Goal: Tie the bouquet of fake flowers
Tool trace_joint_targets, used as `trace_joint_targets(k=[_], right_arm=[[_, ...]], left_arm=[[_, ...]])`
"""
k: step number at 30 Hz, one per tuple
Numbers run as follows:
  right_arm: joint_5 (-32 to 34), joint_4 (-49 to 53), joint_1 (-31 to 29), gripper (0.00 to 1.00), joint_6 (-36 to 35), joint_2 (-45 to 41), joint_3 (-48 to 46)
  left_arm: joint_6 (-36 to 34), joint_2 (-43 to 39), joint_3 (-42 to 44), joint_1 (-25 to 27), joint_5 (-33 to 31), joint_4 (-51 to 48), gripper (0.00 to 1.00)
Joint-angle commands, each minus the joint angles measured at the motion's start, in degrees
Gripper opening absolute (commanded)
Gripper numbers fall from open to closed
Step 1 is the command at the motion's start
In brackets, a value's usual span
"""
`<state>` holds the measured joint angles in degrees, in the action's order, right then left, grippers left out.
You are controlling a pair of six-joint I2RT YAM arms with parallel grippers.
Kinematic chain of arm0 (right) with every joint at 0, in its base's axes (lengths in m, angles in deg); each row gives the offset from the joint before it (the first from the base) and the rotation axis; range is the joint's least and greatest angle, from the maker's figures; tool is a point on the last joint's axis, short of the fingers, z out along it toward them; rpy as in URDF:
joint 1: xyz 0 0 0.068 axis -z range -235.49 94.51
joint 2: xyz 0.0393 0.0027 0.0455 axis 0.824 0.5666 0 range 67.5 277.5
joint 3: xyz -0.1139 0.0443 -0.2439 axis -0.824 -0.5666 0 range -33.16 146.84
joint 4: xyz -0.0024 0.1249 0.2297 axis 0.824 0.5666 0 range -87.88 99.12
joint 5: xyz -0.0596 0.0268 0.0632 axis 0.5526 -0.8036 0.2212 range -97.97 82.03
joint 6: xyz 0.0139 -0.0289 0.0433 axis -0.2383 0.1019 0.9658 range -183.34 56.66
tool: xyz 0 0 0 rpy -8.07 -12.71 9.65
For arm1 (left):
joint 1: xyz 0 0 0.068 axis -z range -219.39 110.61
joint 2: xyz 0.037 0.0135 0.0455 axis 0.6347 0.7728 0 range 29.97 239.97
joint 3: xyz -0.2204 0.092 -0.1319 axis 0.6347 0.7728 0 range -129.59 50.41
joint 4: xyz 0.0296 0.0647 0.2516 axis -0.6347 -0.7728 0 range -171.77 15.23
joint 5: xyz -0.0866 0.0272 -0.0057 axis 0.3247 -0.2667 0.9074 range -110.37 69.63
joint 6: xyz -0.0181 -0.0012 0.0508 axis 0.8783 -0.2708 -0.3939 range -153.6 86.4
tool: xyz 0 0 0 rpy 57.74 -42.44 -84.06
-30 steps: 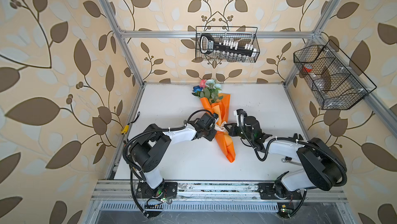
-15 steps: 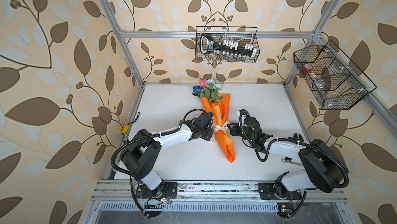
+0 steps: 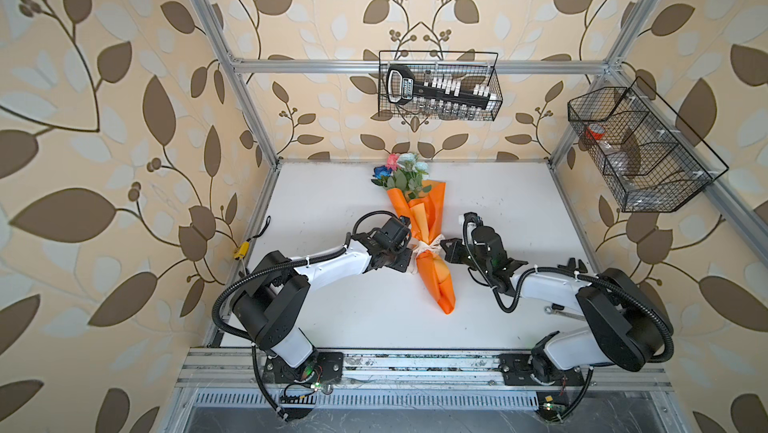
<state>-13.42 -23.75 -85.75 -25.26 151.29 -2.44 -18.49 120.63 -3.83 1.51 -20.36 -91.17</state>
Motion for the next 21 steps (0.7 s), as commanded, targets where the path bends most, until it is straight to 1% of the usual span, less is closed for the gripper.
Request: trace_joint_targets(k=[1,2,3,4,6,7,9,13,15,17,21], right_arm=[[-1.85,0.61,-0.15,0.0,-0.69,1.11,1.25],[-1.92,0.69,-0.15,0.0,-0.64,1.2,1.39],[-2.04,0.6,-0.15,0.0,-0.75,1.25,1.43],[-2.15,0.65,-0.15,0.0,-0.81,1.29,1.48],[-2.19,0.64,-0.14,0.0,-0.76,1.37,1.48],[-2.31,0.57,-0.17,0.0,-0.79,1.38,1.52],[-2.3,0.51,-0.17,0.0,-0.77,1.42,1.45],[-2.19,0.48,-0.21,0.0,-0.77,1.2,1.15],[-1.96,0.59,-0.24,0.0,-0.78,1.11,1.08],[-1.87,0.57,-0.17,0.0,-0.69,1.02,0.93],[-1.79,0.47,-0.19,0.0,-0.69,0.66,0.7]], left_arm=[[1.39,0.93,-2.45,0.14,-0.97,-1.83,0.24],[1.32,0.99,-2.7,0.14,-0.87,-1.92,0.34],[1.44,0.74,-2.64,0.14,-0.43,-1.74,0.37],[1.79,0.26,-2.5,0.18,-0.02,-1.54,0.36],[3.44,-1.29,-2.06,0.22,-0.56,-1.57,0.27],[4.76,-2.38,-1.7,0.29,-1.45,-1.73,0.23],[6.38,-4.54,-0.22,0.49,-0.13,-0.09,0.23],[9.18,-7.47,3.14,1.54,6.55,6.54,0.25],[10.0,-7.64,4.22,2.56,8.46,9.71,0.3],[9.75,-5.94,3.63,2.9,9.11,10.06,0.31],[9.5,-2.11,2.11,2.95,9.17,10.34,0.29]])
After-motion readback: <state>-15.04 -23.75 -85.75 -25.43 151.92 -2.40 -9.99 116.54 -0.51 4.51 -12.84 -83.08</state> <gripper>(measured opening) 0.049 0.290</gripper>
